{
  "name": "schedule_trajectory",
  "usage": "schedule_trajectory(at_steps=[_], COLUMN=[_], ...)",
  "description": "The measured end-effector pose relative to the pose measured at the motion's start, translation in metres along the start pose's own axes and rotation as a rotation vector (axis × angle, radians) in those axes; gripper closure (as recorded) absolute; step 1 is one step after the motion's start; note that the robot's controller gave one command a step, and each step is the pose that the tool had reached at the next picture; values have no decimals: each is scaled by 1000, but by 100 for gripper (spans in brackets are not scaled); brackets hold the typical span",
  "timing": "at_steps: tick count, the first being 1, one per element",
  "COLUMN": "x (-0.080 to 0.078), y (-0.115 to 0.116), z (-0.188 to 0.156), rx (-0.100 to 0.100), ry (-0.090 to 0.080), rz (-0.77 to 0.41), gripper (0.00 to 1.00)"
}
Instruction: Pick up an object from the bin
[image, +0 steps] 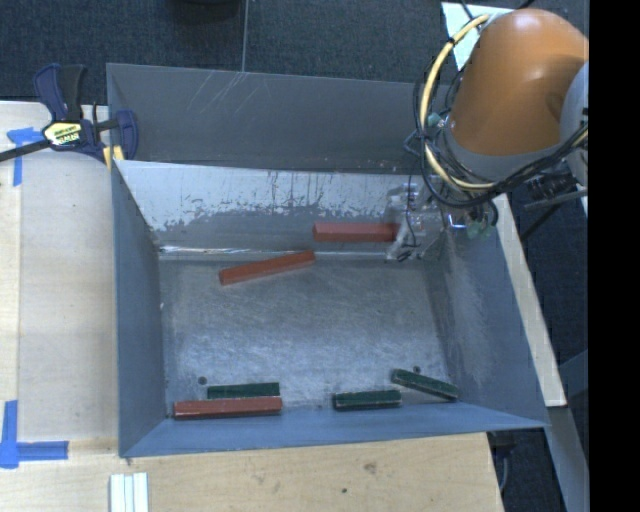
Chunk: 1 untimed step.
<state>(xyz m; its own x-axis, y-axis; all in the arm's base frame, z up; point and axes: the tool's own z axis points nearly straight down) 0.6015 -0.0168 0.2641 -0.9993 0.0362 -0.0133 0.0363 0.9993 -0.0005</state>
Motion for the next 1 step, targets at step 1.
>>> schedule_trajectory(at_steps=[1], x=[4], y=[-13], z=[3], rx=[0], ry=[11], rz=[50], gripper=[100])
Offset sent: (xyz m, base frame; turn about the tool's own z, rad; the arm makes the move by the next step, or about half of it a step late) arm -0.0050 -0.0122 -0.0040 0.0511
